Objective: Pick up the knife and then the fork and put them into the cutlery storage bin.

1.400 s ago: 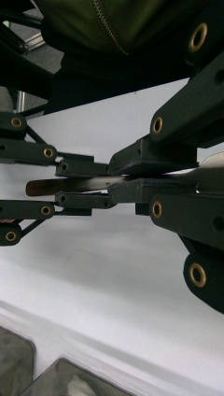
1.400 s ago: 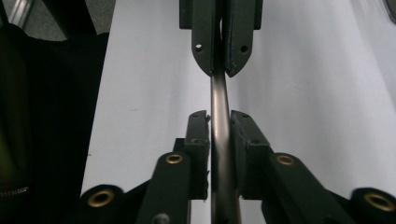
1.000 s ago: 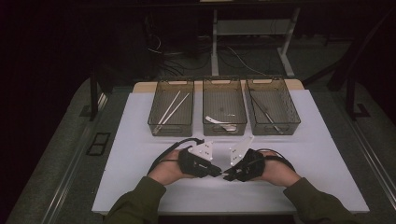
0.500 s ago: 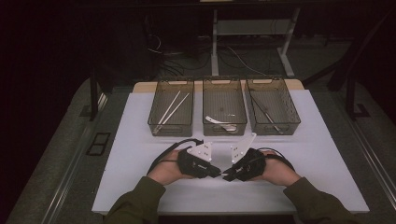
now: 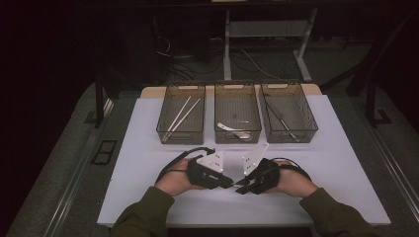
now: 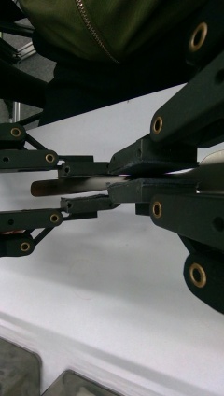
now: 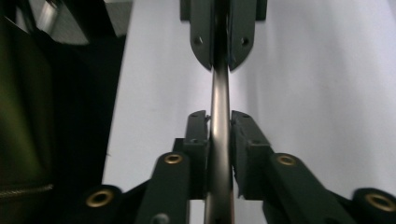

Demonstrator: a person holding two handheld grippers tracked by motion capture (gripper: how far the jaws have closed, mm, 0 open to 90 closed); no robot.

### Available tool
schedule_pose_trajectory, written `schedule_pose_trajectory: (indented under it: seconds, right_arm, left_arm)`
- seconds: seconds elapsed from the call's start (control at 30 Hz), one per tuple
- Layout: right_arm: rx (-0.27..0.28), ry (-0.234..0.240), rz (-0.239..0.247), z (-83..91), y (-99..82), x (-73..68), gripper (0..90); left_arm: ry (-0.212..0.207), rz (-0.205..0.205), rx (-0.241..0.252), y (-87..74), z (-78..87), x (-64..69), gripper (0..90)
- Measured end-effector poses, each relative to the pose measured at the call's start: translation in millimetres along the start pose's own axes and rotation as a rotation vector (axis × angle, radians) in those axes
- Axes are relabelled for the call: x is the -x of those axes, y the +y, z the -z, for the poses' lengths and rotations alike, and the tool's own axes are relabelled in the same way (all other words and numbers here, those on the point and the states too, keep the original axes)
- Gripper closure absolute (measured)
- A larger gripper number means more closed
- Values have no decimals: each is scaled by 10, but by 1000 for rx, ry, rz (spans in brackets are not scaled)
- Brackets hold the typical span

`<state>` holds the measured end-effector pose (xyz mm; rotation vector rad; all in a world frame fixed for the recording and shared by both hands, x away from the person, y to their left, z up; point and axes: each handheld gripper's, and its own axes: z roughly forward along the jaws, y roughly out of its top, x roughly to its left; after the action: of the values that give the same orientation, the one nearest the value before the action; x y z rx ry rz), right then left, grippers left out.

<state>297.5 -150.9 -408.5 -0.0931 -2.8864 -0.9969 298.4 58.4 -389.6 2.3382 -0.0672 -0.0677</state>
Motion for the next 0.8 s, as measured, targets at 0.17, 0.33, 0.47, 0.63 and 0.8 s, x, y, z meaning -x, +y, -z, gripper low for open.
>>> schedule_pose_trajectory:
  seconds: [0.17,0.33,0.47,0.63,0.8]
  right_arm:
    - [-10,15,-8,19,-41,33,749]
    - [-16,1,-3,83,-94,71,713]
    - [-25,-26,18,61,-90,61,680]
    - [-8,-12,10,-6,10,3,718]
    - [-14,6,33,-50,56,-12,807]
  left_arm:
    - [6,-1,-14,-17,16,-3,845]
    - [9,19,-5,-31,38,-2,845]
    - [16,3,1,-16,36,-12,844]
    - [4,-10,-13,16,-23,19,844]
    - [4,-27,-20,17,-36,17,844]
